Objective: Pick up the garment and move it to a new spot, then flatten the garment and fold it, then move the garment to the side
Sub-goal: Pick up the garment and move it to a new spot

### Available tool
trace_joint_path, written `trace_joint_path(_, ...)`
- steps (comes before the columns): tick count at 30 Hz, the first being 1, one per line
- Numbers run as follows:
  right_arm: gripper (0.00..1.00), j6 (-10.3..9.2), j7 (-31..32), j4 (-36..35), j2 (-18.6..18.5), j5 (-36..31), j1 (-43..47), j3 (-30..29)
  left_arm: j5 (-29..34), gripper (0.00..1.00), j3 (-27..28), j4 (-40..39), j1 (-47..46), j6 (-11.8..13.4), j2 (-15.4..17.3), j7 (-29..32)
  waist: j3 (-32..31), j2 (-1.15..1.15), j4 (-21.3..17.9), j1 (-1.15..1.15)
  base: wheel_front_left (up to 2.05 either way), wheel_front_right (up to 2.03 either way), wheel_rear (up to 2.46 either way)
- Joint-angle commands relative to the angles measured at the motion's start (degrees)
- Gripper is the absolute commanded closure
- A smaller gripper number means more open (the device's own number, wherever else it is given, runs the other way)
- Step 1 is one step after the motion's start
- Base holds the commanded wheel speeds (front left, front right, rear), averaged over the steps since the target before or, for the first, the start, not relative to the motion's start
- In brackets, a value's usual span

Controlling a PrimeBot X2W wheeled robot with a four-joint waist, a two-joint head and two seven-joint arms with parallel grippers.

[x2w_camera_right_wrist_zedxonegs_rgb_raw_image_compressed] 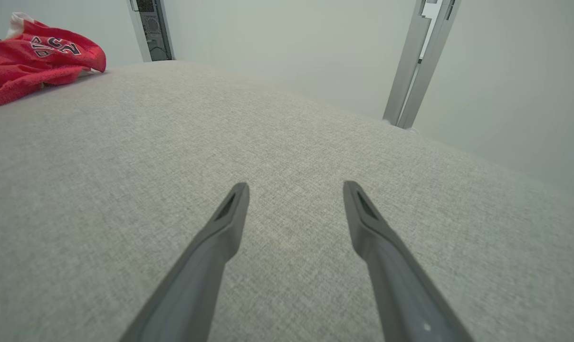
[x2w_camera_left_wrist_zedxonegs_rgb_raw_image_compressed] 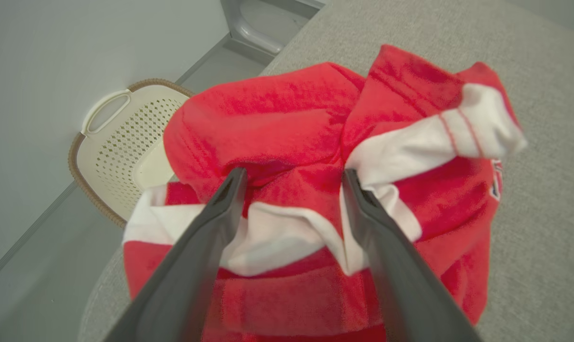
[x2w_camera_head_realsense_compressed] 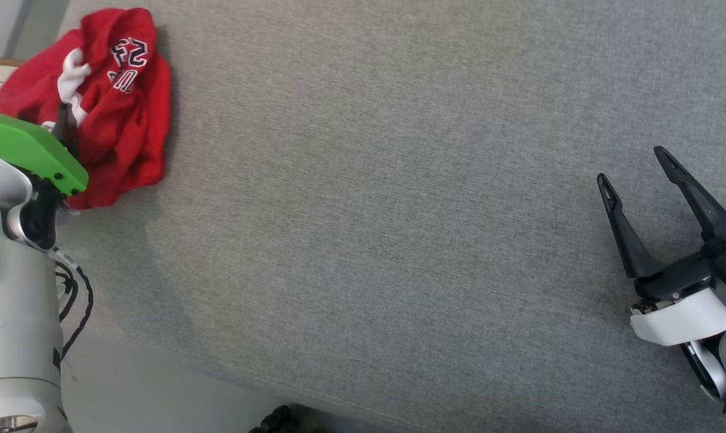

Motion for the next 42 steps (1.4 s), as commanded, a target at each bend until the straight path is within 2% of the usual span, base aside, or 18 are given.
trace_joint_path(1, 0.00, -0.11, -0.2, -0.5, -0.1, -0.3, -0.7, -0.2, -0.8, 0.00, -0.5, 1.7, -1.1, -0.3, 0.4, 0.9, 3.6, 0.00, -2.7, -0.01, 0.00, 0.00, 0.00)
trace_joint_path(6, 0.00, -0.11, -0.2, -1.1, 0.3, -0.7, -1.3, -0.1, -2.7, 0.00, -3.5, 7.4, -1.2, -0.4, -1.2, 3.9, 5.3, 0.00, -3.7, -0.01, 0.00, 0.00, 0.00)
trace_joint_path(9, 0.00, -0.11, -0.1, -1.1, 0.5, -0.8, -2.0, -0.1, -3.5, 0.00, -5.7, 8.3, -0.7, -0.5, -1.6, 2.2, 6.0, 0.00, -4.3, -0.01, 0.00, 0.00, 0.00)
trace_joint_path(10, 0.00, -0.11, -0.1, -1.1, 0.5, -0.9, -2.1, -0.2, -3.7, 0.18, -6.8, 8.3, -0.5, -0.5, -1.6, 1.2, 6.1, 0.00, -4.5, -0.01, 0.00, 0.00, 0.00)
trace_joint_path(11, 0.00, -0.11, -0.1, -1.2, 0.6, -0.9, -2.3, -0.3, -3.8, 0.75, -7.5, 8.2, -0.5, -0.5, -1.4, 0.1, 6.2, 0.00, -4.6, -0.01, 0.00, 0.00, 0.00)
trace_joint_path(12, 0.00, -0.11, 0.0, -1.1, 0.6, -1.0, -2.4, -0.3, -3.8, 1.00, -8.4, 8.2, -0.5, -0.5, -1.0, -1.3, 6.1, 0.00, -4.8, -0.01, 0.00, 0.00, 0.00)
trace_joint_path(18, 0.00, -0.11, 0.0, -0.4, 2.4, -0.7, -3.1, 0.6, -6.0, 1.00, -11.3, 5.2, -1.0, -0.6, 1.5, -10.6, 3.3, 0.00, -6.1, -0.01, 0.00, 0.00, 0.00)
trace_joint_path(23, 0.00, -0.11, -0.1, 0.4, 5.1, -0.2, -4.3, 1.9, -7.7, 1.00, -14.0, 0.6, 0.8, -0.3, 5.4, -17.6, -1.2, 0.00, -8.0, -0.01, 0.00, 0.00, 0.00)
trace_joint_path(30, 0.00, -0.11, -0.1, 2.0, 10.0, 0.4, -4.0, 2.5, -7.6, 1.00, -18.5, -8.6, 5.7, -0.3, 8.2, -20.6, -10.0, 0.00, -13.5, -0.01, 0.00, 0.00, 0.00)
trace_joint_path(32, 0.00, -0.11, -0.1, 1.9, 11.2, 0.9, -3.4, 2.6, -8.1, 1.00, -18.7, -12.2, 7.9, -0.2, 8.1, -20.5, -12.4, 0.00, -15.7, -0.01, 0.00, 0.00, 0.00)
trace_joint_path(36, 0.00, -0.11, -0.1, 2.1, 13.6, 1.6, -2.3, 2.2, -8.9, 1.00, -19.3, -21.3, 14.3, 1.4, 5.6, -19.4, -16.3, 0.00, -20.8, -0.01, 0.00, 0.00, 0.00)
trace_joint_path(42, 0.00, -0.11, -0.1, 0.9, 15.2, 2.5, -1.2, 2.5, -7.9, 1.00, -23.3, -32.9, 21.3, 6.0, 0.1, -16.7, -17.9, 0.00, -27.2, -0.01, 0.00, 0.00, 0.00)
